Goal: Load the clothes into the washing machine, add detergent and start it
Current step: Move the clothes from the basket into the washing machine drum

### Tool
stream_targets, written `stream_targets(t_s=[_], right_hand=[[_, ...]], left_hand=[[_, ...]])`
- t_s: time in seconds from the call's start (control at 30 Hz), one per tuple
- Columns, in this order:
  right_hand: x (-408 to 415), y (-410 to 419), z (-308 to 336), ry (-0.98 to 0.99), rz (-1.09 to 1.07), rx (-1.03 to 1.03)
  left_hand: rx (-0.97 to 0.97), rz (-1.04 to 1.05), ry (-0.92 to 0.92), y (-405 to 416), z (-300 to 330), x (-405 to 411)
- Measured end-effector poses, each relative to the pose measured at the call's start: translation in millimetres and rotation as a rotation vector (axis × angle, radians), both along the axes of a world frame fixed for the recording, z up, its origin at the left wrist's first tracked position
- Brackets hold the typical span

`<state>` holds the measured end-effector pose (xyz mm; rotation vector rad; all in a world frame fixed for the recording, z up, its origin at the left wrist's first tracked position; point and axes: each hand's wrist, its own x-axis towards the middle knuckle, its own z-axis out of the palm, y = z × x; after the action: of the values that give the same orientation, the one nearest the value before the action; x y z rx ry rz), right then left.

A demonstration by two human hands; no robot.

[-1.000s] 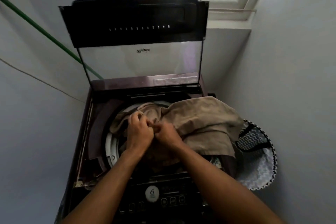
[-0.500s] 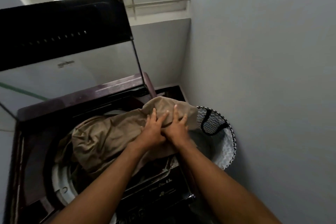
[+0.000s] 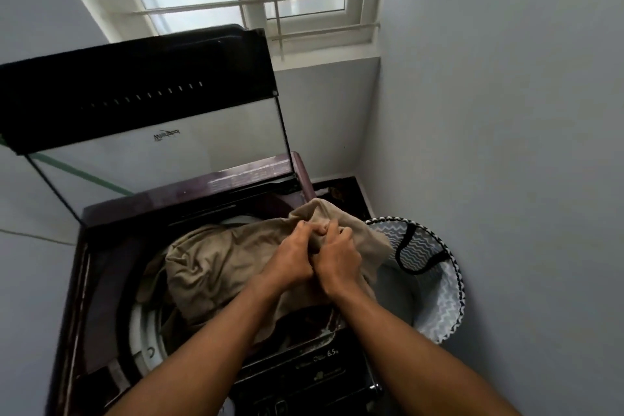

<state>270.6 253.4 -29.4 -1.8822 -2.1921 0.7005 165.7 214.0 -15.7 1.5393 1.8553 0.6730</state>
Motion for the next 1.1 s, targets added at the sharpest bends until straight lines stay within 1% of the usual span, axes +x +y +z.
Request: stream_targets(t_s=[0.1,0.2,0.3,0.37,0.47,0.53,0.57,0.6,0.63,0.67,0.7,0.73,0.77,0.8,0.83,0.87,0.9,0.93,0.97,1.0,1.07,1.1], right_hand=[[-6.2,-14.4,8.0,-0.037,0.086,0.255],[-21.9,-27.1,25.0,0.088,0.217,0.379],[-55.0,-46.0,49.9,0.228,0.317,0.438],[-79.8,-63.3,61.8,0.316,0.38,0.425],[-109.8,-89.6,63.0,0.354,0.484,0.399],[-127.4,-107.8,51.5,0.339,0.57,0.306],[-134.7,-117.4,41.5,0.31,0.62,0.218],[-140.5,-125.4,29.5,0.254,0.665,0.102],[-143.9,-130.8,17.6,0.175,0.698,-0.037],[-147.3,-135.8,7.5,0.064,0.731,-0.185],[-149.3,-138.2,-0.8,-0.043,0.782,-0.317],[-149.9,-139.3,-4.1,-0.117,0.846,-0.412],[-149.1,-138.4,-5.3,-0.134,0.899,-0.465],[-147.0,-136.2,-2.7,-0.106,0.911,-0.466],[-145.8,-132.2,1.7,-0.039,0.874,-0.421],[-145.1,-126.6,6.7,0.02,0.797,-0.333],[-144.0,-119.7,10.1,0.056,0.707,-0.207],[-143.5,-112.4,13.2,0.041,0.622,-0.095],[-143.6,-105.7,15.2,-0.002,0.557,-0.011],[-144.7,-100.6,16.2,-0.079,0.512,0.013],[-148.1,-90.7,16.4,-0.206,0.48,-0.075],[-149.8,-86.1,11.8,-0.228,0.476,-0.138]], left_hand=[[0.061,0.11,-0.042,-14.5,7.8,-13.3],[0.111,0.279,-0.111,-27.7,24.4,-32.1],[0.217,0.446,-0.174,-50.0,43.2,-56.9],[0.264,0.548,-0.206,-71.4,50.4,-75.3],[0.253,0.658,-0.157,-109.1,51.9,-100.2],[0.223,0.667,-0.047,-135.8,41.9,-114.8],[0.161,0.639,0.063,-148.1,33.1,-121.3],[0.039,0.57,0.195,-159.4,24.2,-126.4],[-0.139,0.471,0.302,-169.1,15.2,-129.0],[-0.343,0.379,0.337,-178.7,5.8,-132.1],[-0.505,0.307,0.324,-186.5,-2.0,-135.1],[-0.587,0.266,0.306,-193.0,-8.6,-138.6],[-0.581,0.256,0.314,-197.8,-11.8,-141.5],[-0.474,0.278,0.372,-199.8,-13.5,-144.0],[-0.273,0.34,0.448,-199.7,-16.4,-148.3],[-0.091,0.423,0.48,-198.0,-17.1,-152.8],[0.038,0.509,0.482,-194.8,-16.8,-158.2],[0.093,0.566,0.459,-189.1,-16.1,-163.7],[0.07,0.572,0.433,-183.1,-15.3,-168.1],[0.01,0.559,0.411,-176.3,-15.5,-171.7],[-0.141,0.492,0.364,-161.3,-25.6,-179.7],[-0.226,0.449,0.328,-154.8,-33.4,-183.7]])
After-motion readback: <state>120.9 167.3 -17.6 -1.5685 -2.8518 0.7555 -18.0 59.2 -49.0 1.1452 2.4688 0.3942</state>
